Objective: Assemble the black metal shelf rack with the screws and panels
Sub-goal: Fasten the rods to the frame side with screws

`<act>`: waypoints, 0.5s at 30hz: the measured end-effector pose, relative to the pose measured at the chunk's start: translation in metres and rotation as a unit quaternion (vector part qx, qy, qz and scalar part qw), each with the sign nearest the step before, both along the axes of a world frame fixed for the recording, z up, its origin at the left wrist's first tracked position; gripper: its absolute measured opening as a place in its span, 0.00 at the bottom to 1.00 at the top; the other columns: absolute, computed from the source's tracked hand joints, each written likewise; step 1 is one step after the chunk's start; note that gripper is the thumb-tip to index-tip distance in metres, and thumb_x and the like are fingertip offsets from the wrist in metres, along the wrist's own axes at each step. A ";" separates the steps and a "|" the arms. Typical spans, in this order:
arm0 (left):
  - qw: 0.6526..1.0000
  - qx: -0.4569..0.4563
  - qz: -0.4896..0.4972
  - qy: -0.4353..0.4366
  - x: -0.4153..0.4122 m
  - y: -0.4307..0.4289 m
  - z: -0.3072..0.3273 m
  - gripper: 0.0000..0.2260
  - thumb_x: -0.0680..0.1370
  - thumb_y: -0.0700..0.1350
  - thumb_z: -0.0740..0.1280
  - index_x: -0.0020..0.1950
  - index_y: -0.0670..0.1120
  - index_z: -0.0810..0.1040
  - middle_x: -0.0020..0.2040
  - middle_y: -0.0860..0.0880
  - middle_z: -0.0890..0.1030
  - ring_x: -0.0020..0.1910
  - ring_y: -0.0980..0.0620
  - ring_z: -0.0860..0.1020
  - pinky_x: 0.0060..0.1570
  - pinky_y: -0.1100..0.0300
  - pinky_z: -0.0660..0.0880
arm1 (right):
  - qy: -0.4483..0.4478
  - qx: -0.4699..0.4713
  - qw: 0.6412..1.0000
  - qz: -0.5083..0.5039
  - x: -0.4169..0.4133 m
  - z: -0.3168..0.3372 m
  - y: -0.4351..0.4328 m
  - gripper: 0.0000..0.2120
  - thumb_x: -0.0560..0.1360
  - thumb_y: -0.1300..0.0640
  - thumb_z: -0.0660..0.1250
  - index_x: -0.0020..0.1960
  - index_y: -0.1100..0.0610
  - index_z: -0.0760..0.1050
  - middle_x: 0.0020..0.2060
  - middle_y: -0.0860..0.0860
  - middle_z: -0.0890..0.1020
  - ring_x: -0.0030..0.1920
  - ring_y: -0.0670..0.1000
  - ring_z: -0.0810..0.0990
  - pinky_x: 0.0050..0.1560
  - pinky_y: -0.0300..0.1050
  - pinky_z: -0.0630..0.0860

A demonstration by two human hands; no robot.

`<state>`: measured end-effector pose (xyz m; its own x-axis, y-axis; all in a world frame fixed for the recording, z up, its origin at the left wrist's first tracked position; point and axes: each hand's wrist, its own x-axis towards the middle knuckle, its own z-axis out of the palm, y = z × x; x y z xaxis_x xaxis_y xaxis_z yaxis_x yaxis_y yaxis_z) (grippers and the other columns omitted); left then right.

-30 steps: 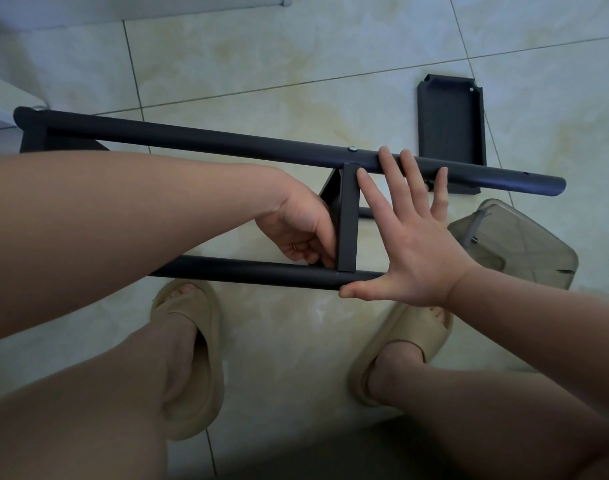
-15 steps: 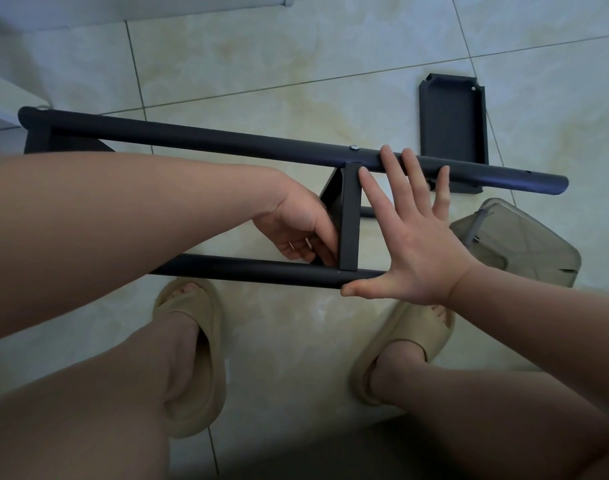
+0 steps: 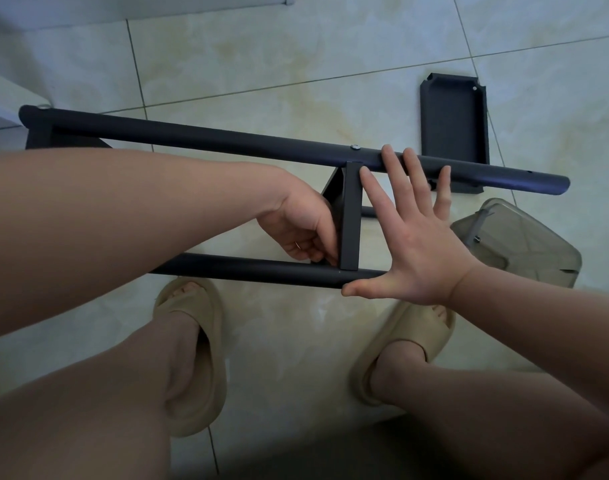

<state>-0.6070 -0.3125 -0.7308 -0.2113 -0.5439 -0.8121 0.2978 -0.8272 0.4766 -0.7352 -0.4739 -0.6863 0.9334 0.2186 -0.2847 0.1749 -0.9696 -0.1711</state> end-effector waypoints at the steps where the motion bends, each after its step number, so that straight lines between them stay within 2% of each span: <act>1: 1.000 0.001 0.006 0.006 0.000 0.000 0.000 0.07 0.78 0.35 0.67 0.51 0.45 0.80 0.40 0.51 0.81 0.36 0.56 0.75 0.39 0.64 0.72 | 0.000 0.000 1.000 0.000 0.000 0.000 0.000 0.65 0.62 0.14 0.54 0.84 0.54 0.43 0.82 0.57 0.40 0.81 0.62 0.35 0.74 0.73 0.32; 6: 1.000 0.015 0.011 0.022 0.000 0.002 0.000 0.05 0.78 0.40 0.67 0.52 0.46 0.81 0.42 0.51 0.82 0.36 0.55 0.76 0.39 0.63 0.74 | -0.002 0.000 1.000 0.001 0.000 0.000 0.000 0.65 0.62 0.14 0.53 0.84 0.55 0.43 0.82 0.57 0.40 0.81 0.62 0.35 0.73 0.73 0.32; 8: 1.000 0.023 -0.001 0.019 0.001 0.001 0.001 0.04 0.78 0.41 0.68 0.49 0.47 0.82 0.40 0.51 0.82 0.35 0.56 0.76 0.38 0.64 0.74 | -0.003 0.001 1.000 0.002 0.000 0.000 0.000 0.65 0.62 0.14 0.53 0.84 0.55 0.43 0.82 0.57 0.40 0.81 0.62 0.35 0.73 0.73 0.32; 15: 0.999 0.045 0.006 0.005 -0.001 -0.004 0.001 0.07 0.78 0.38 0.67 0.42 0.45 0.82 0.36 0.50 0.81 0.30 0.57 0.75 0.33 0.67 0.73 | -0.001 -0.001 1.000 0.003 0.000 -0.001 -0.001 0.65 0.62 0.14 0.54 0.84 0.54 0.42 0.82 0.57 0.40 0.81 0.62 0.35 0.74 0.74 0.33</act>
<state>-0.6081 -0.3164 -0.7299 -0.2141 -0.4718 -0.8553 0.3130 -0.8626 0.3975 -0.7353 -0.4746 -0.6873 0.9327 0.2239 -0.2829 0.1817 -0.9689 -0.1677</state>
